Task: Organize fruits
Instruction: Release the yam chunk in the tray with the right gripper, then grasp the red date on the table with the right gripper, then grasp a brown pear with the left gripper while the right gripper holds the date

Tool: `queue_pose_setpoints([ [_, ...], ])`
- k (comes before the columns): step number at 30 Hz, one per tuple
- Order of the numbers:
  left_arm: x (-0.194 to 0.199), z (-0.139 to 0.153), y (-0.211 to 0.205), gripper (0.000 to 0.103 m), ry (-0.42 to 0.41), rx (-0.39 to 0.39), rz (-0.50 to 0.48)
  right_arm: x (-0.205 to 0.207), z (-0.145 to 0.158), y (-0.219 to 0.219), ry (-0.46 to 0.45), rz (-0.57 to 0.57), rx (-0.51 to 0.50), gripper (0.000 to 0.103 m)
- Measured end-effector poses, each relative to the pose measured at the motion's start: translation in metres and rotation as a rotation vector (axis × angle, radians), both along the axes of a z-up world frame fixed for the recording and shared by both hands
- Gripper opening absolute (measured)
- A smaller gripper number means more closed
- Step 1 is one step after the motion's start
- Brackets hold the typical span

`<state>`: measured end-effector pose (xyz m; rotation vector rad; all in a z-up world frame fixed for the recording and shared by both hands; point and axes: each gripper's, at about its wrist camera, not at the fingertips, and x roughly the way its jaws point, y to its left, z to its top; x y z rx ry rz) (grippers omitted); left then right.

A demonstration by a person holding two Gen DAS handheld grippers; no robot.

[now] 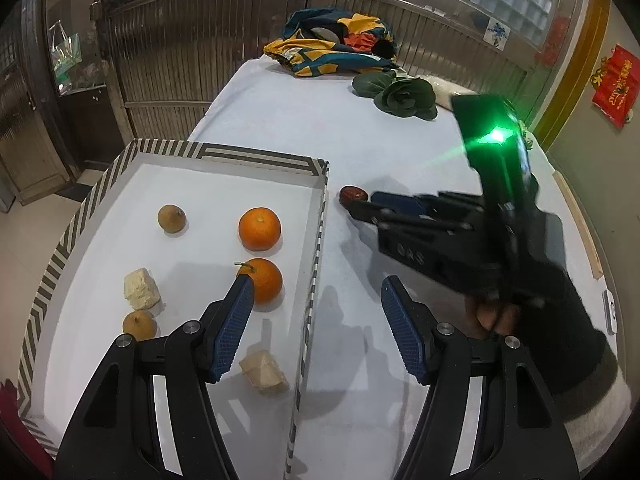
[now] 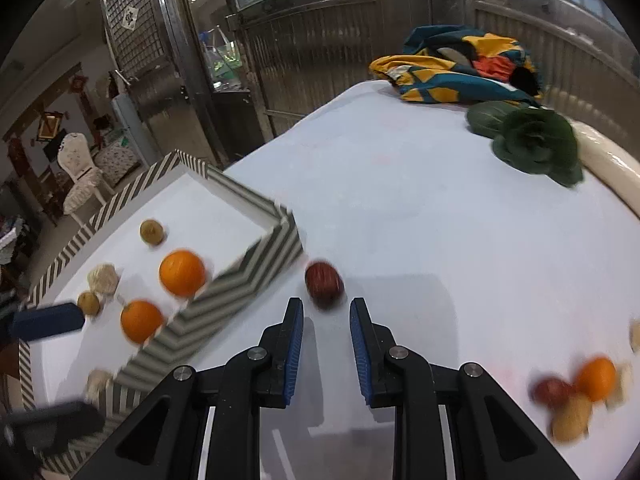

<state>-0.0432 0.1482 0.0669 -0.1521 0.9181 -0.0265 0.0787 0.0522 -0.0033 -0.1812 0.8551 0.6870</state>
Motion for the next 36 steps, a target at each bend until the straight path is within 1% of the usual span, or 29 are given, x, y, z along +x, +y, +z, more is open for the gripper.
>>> queue_pose_setpoints([
  [5, 0.005, -0.006, -0.002, 0.066, 0.018, 0.001, 0.003, 0.014, -0.004, 0.010, -0.002, 0.010, -0.005, 0.022],
  [6, 0.006, -0.006, -0.003, 0.066, 0.021, 0.000, 0.002, 0.012, -0.003, 0.010, -0.007, 0.011, -0.010, 0.019],
  [9, 0.005, -0.007, -0.010, 0.066, 0.022, -0.002, -0.012, 0.002, -0.002, 0.002, -0.012, 0.018, -0.030, 0.019],
  [11, 0.004, -0.006, -0.017, 0.066, 0.023, -0.009, -0.027, -0.008, 0.000, -0.014, -0.006, 0.008, -0.031, 0.019],
  [13, 0.004, -0.005, -0.026, 0.066, 0.020, -0.015, -0.051, -0.022, 0.003, -0.039, -0.002, -0.009, -0.018, 0.019],
  [17, 0.005, -0.007, -0.050, 0.066, 0.029, -0.018, -0.097, -0.053, 0.005, -0.090, -0.018, -0.058, -0.046, 0.019],
  [21, 0.011, -0.010, -0.076, 0.066, 0.046, -0.029, -0.132, -0.078, 0.005, -0.141, -0.030, -0.128, -0.055, 0.019],
  [22, 0.012, -0.010, -0.083, 0.066, 0.053, -0.030, -0.139, -0.081, 0.004, -0.156, -0.037, -0.160, -0.068, 0.019],
  [24, 0.015, -0.009, -0.098, 0.066, 0.060, -0.035, -0.166, -0.082, 0.004, -0.174, -0.041, -0.198, -0.073, 0.019],
  [28, 0.027, -0.007, -0.127, 0.066, 0.063, -0.003, -0.200, -0.075, 0.005, -0.206, -0.036, -0.270, -0.041, 0.019],
  [32, 0.048, -0.016, -0.149, 0.066, 0.092, -0.004, -0.211, -0.069, 0.005, -0.221, -0.031, -0.290, 0.022, 0.020],
  [34, 0.058, -0.020, -0.159, 0.066, 0.091, -0.015, -0.218, -0.069, 0.004, -0.224, -0.027, -0.289, 0.036, 0.020],
  [36, 0.068, -0.026, -0.172, 0.066, 0.091, -0.006, -0.218, -0.068, 0.004, -0.225, -0.024, -0.290, 0.041, 0.020],
])
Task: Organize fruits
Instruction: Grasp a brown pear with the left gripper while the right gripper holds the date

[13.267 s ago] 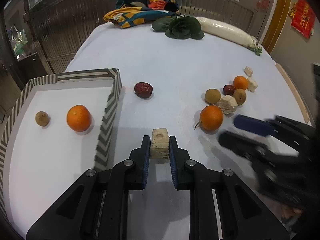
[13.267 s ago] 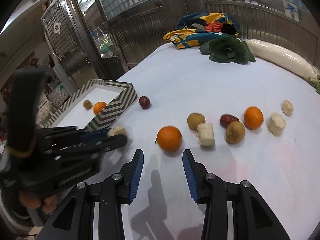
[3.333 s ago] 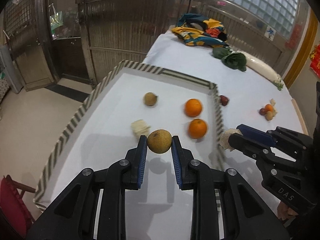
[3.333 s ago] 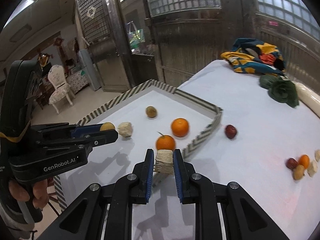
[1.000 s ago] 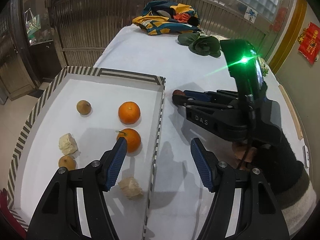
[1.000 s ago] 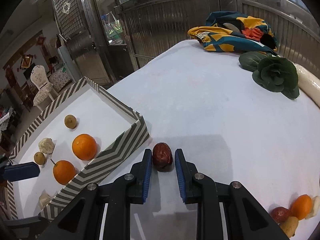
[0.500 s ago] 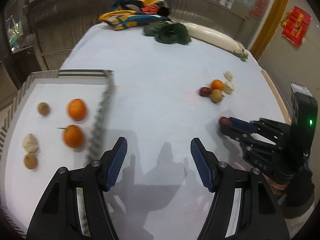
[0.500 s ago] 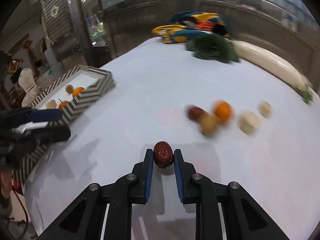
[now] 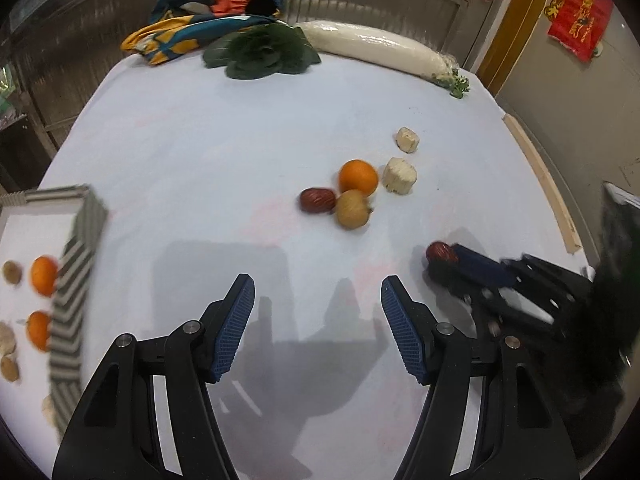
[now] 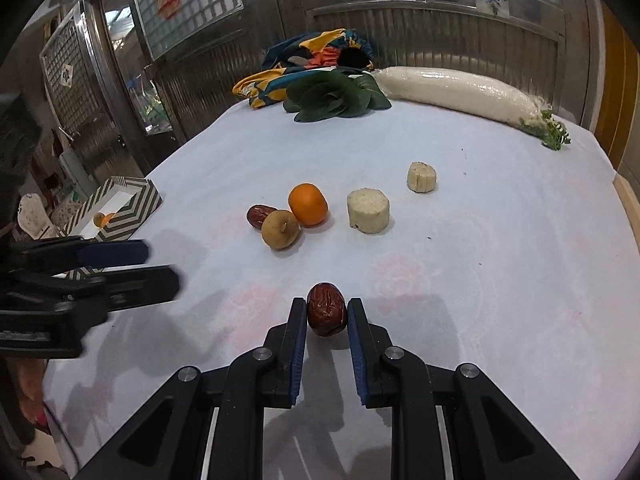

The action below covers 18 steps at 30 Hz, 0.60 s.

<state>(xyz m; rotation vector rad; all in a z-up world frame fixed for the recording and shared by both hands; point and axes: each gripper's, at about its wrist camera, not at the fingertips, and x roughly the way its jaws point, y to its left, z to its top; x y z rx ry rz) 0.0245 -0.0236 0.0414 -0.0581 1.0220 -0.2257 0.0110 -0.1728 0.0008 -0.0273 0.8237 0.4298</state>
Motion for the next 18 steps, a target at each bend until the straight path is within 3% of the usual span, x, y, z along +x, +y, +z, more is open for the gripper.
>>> queue_pose_setpoints([
  [10, 0.045, -0.020, -0.028, 0.066, -0.005, -0.006, 0.036, 0.008, -0.005, -0.019, 0.049, -0.004, 0.081, 0.020],
  [12, 0.051, -0.023, -0.031, 0.057, -0.005, -0.009, 0.031, 0.008, -0.004, -0.020, 0.044, -0.003, 0.078, 0.020],
  [13, 0.052, -0.023, -0.032, 0.049, -0.016, 0.003, 0.029, 0.008, -0.003, -0.020, 0.040, 0.000, 0.076, 0.020],
  [14, 0.052, -0.022, -0.032, 0.034, -0.022, 0.010, 0.024, 0.007, -0.002, -0.020, 0.037, 0.002, 0.077, 0.020],
  [15, 0.052, -0.023, -0.031, 0.028, -0.020, 0.013, 0.023, 0.007, -0.002, -0.020, 0.036, 0.003, 0.079, 0.020],
  [18, 0.046, -0.023, -0.026, 0.025, -0.025, 0.009, 0.011, 0.007, -0.002, -0.021, 0.035, 0.002, 0.076, 0.020],
])
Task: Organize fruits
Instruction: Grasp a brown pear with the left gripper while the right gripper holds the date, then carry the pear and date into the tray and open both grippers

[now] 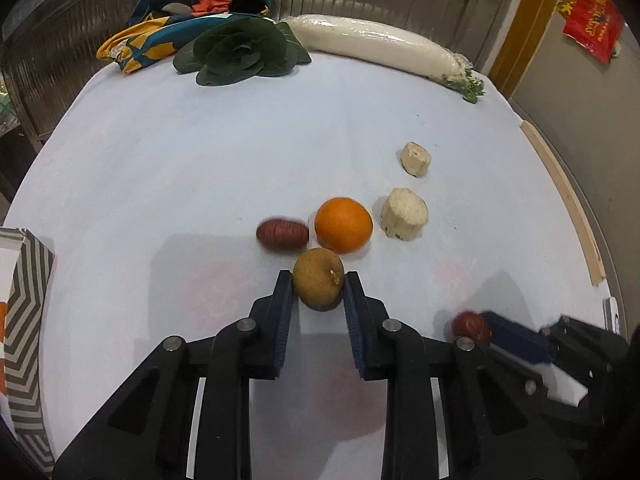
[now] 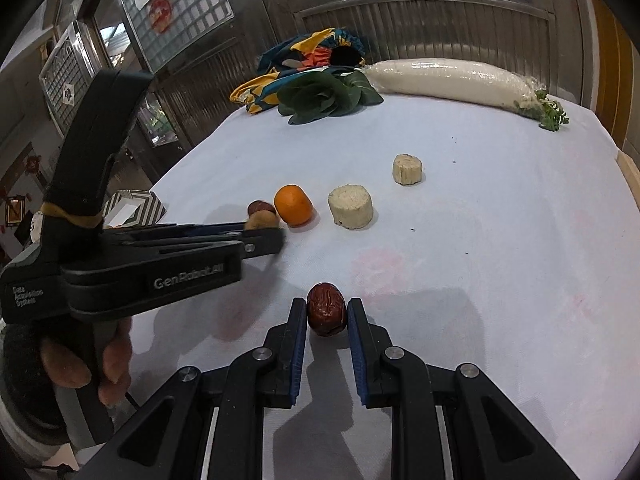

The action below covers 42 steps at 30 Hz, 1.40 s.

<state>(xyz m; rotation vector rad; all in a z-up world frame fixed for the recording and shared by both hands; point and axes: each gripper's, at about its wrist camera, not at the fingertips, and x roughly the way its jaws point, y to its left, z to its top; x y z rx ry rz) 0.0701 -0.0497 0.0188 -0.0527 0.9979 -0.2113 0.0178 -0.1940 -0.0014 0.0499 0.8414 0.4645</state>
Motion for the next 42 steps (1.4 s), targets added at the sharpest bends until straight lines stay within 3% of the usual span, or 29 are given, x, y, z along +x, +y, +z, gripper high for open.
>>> queue_pose_setpoints([
  [11, -0.049, 0.011, 0.031, 0.025, -0.027, -0.012, 0.009, -0.009, 0.002, 0.006, -0.010, -0.005, 0.000, 0.020],
  [18, -0.078, 0.017, 0.046, 0.025, -0.070, 0.039, 0.033, -0.030, 0.009, 0.028, -0.044, -0.014, -0.025, 0.020],
  [42, -0.130, 0.043, 0.107, 0.025, -0.190, 0.086, 0.110, -0.073, 0.030, 0.100, -0.101, 0.030, -0.021, 0.020],
])
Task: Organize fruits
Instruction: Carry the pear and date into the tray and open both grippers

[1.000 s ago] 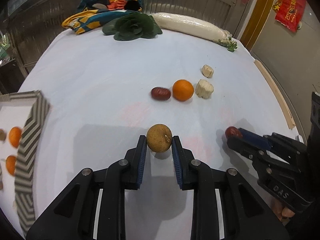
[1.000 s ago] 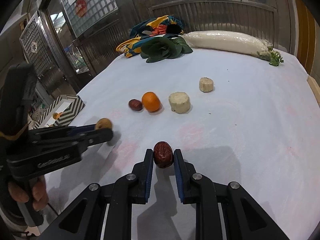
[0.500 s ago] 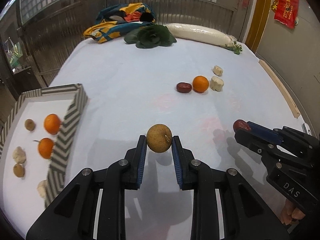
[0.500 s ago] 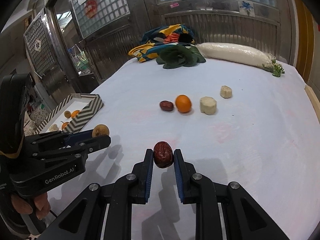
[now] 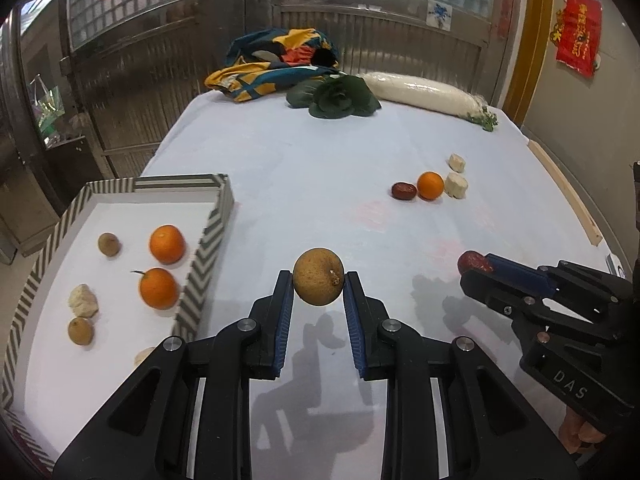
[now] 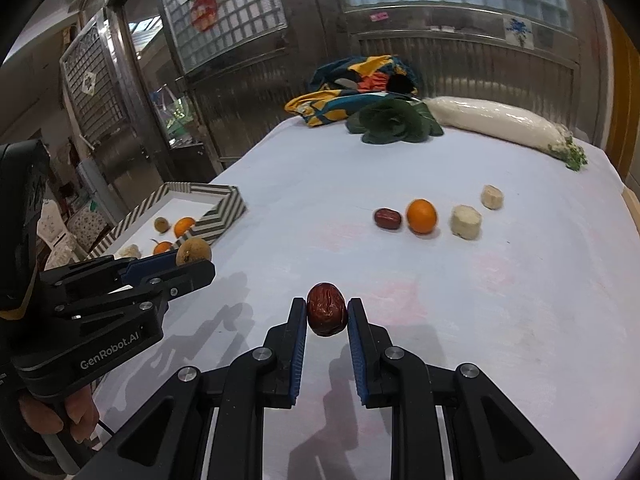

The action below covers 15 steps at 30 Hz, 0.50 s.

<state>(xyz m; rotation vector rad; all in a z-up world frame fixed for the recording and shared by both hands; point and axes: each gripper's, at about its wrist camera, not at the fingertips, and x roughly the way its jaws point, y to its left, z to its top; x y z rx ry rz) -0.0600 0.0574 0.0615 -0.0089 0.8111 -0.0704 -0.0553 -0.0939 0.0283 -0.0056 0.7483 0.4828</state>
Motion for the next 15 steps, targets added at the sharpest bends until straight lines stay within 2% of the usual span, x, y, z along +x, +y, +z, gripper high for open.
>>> queue_pose_setpoints([
  [15, -0.012, 0.021, 0.050, 0.025, -0.044, 0.009, 0.080, 0.002, 0.019, 0.051, -0.049, 0.080, -0.016, 0.020],
])
